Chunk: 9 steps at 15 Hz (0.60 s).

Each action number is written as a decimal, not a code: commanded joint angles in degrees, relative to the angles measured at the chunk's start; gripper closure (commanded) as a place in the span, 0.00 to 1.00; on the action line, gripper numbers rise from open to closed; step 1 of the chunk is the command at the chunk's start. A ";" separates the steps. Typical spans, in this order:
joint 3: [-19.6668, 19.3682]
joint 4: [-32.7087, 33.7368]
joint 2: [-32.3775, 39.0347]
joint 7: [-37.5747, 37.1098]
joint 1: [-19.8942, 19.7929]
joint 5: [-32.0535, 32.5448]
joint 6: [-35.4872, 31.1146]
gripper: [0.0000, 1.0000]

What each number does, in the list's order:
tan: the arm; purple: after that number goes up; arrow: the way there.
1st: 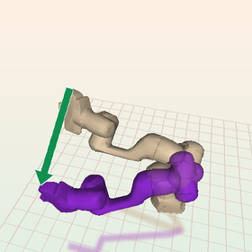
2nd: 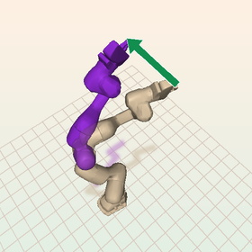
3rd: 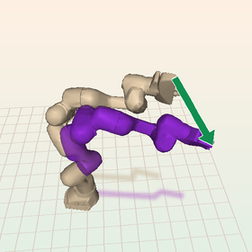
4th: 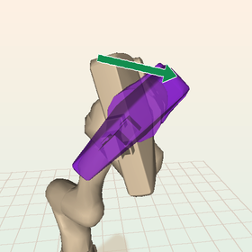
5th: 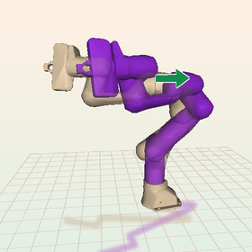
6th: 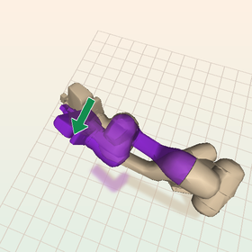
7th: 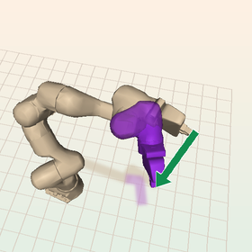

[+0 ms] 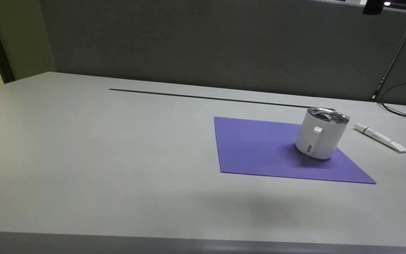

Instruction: Remove the silver lid from the white mug

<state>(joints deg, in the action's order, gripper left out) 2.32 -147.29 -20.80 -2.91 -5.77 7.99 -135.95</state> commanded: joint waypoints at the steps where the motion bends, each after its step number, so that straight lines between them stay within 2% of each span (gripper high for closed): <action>1: -0.77 0.13 -0.01 -0.32 0.82 0.38 0.19 0.99; 5: -0.76 0.15 0.00 -0.39 0.81 0.39 0.19 1.00; 9: -1.00 3.00 8.26 -2.13 -1.11 3.39 -6.31 1.00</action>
<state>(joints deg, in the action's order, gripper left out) 1.96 -147.18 -18.86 -2.97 -5.98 8.74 -138.65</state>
